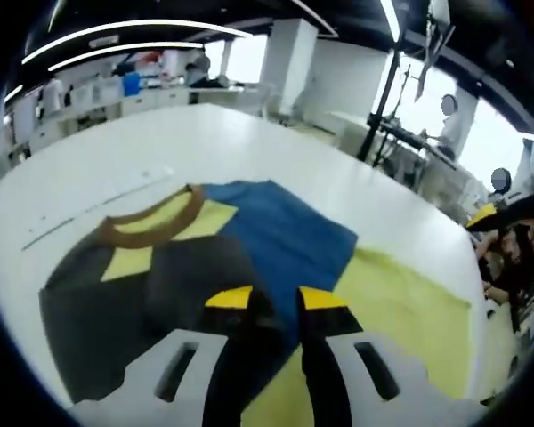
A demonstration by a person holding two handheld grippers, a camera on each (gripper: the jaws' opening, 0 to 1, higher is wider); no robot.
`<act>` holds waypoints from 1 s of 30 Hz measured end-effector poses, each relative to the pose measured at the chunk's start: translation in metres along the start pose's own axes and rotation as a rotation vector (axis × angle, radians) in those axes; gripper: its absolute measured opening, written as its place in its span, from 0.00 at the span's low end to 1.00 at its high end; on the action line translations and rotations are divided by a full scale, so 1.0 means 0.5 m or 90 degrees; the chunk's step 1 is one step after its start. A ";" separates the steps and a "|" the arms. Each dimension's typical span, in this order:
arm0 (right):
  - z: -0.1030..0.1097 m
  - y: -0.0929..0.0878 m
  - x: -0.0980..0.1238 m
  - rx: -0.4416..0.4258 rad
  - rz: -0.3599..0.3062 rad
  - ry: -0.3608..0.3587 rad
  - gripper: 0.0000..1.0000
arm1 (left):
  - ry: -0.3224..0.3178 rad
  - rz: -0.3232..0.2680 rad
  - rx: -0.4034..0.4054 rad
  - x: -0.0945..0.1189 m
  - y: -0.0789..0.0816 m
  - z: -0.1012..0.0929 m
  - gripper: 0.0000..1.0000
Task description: Fold the garment on the visible template until the final outline fits inside the template.
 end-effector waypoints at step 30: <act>-0.003 -0.013 -0.001 -0.016 0.002 -0.003 0.99 | 0.147 0.033 0.083 0.025 -0.056 0.154 0.14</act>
Point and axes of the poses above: the point that each gripper's makers call its tool centre point, and the gripper's own axes: x roughly backward along the fingers, z roughly to its left, y roughly out of its top, the point moved 1 cm from there along x, roughly backward along the fingers, and after that the axes turned 6 degrees about z, right-handed, at the moved point
